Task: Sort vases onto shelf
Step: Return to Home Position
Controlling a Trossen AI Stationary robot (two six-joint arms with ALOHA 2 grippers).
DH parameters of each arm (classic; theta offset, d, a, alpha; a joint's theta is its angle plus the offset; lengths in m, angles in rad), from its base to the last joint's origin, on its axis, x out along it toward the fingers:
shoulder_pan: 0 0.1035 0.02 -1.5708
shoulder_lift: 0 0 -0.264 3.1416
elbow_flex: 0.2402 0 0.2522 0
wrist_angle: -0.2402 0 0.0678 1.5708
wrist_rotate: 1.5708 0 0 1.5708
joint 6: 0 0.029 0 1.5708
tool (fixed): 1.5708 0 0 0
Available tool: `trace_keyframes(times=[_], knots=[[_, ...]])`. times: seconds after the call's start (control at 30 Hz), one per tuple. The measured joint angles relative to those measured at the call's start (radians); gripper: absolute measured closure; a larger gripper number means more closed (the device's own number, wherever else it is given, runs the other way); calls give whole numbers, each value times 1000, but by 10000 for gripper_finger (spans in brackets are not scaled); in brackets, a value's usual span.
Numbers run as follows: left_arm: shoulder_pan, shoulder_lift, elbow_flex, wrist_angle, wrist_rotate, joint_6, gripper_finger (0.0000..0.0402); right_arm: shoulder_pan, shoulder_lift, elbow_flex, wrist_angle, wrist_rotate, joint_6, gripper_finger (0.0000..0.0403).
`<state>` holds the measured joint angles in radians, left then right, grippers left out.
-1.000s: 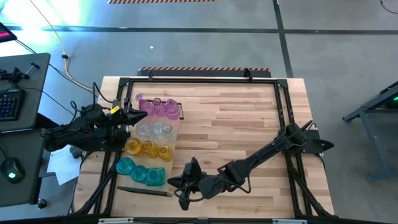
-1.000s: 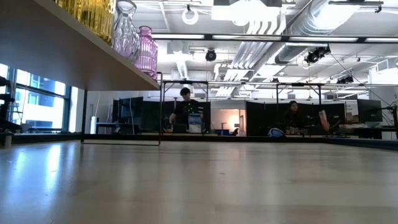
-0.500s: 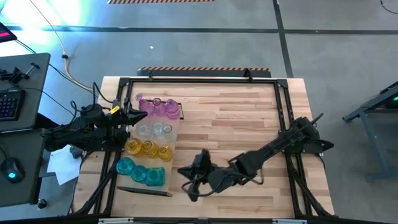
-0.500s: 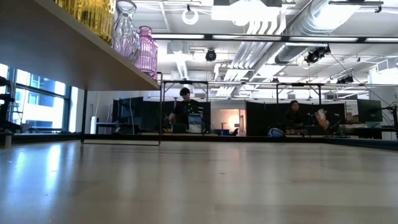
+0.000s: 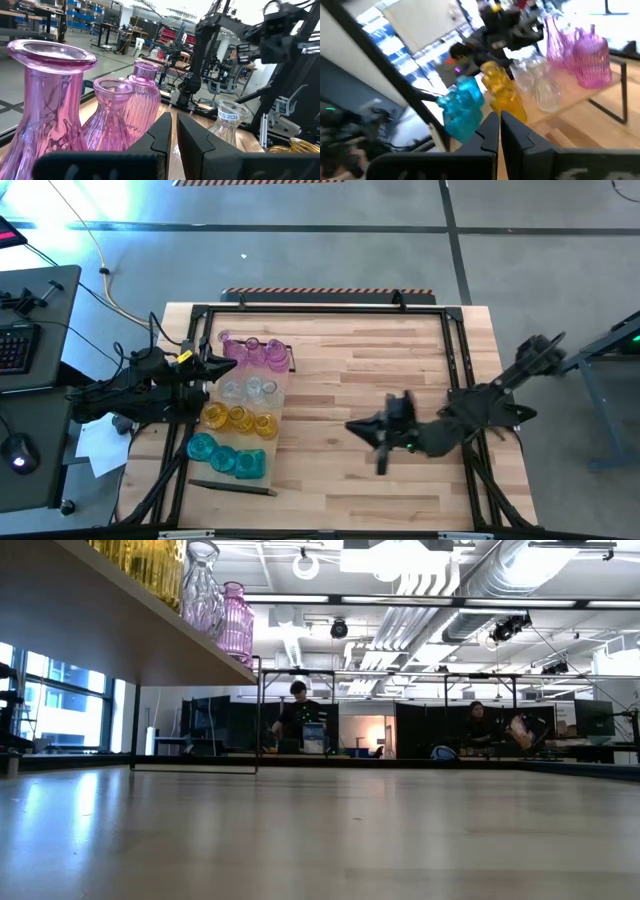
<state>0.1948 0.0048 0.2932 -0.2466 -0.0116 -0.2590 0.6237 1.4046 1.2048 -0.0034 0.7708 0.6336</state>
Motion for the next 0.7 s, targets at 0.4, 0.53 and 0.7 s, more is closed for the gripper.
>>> trace_keyframes(times=[0.4, 0.53, 0.7], knots=[[0, 0, 0, 0, 0, 0, 381, 38, -343, -485, 430, -163, -225, 402], [0, 0, 0, 0, 0, 0, 381, 38, -428, -631, 580, -213, -261, 402], [0, 0, 0, 0, 0, 0, 381, 38, -490, -784, 790, -270, -343, 402]])
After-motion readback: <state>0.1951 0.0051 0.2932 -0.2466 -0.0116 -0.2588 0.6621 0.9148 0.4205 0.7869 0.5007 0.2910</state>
